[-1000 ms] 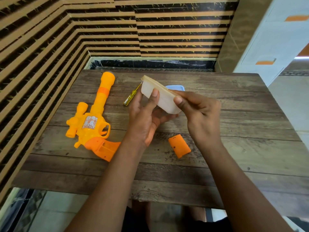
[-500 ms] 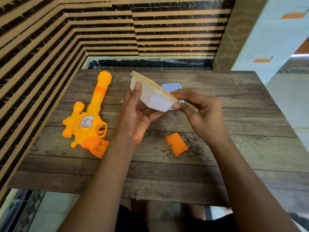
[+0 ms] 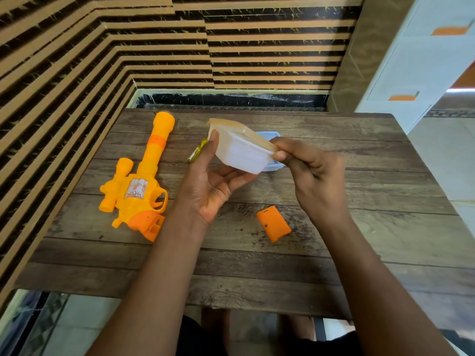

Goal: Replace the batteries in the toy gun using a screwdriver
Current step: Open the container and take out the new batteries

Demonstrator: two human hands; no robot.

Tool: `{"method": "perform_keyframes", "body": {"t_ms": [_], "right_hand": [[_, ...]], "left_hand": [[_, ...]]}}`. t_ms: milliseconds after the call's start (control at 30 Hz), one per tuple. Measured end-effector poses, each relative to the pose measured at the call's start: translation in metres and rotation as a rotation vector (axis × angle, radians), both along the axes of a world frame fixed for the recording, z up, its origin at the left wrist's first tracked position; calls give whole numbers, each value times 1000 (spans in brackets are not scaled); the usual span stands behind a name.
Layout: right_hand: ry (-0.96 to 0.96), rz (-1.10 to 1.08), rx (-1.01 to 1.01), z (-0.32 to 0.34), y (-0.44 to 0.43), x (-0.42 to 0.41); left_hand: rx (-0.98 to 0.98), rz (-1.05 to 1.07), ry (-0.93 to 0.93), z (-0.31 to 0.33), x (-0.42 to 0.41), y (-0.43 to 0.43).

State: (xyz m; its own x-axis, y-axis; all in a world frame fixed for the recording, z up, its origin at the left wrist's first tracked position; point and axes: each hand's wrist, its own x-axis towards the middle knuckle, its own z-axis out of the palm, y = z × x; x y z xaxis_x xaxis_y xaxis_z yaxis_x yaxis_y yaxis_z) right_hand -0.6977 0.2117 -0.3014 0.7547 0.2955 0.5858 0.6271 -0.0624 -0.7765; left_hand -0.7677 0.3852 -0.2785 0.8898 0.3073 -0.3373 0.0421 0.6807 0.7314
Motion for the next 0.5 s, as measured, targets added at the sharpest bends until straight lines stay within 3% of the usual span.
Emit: {"method": "perform_keyframes", "body": {"t_ms": [267, 400, 500], "right_hand": [[87, -9, 82, 1, 7, -6], [239, -138, 335, 6, -4, 5], [206, -234, 282, 6, -15, 13]], "left_hand": [[33, 11, 4, -4, 0, 7], [134, -129, 27, -7, -2, 2], [148, -168, 39, -9, -2, -5]]}}
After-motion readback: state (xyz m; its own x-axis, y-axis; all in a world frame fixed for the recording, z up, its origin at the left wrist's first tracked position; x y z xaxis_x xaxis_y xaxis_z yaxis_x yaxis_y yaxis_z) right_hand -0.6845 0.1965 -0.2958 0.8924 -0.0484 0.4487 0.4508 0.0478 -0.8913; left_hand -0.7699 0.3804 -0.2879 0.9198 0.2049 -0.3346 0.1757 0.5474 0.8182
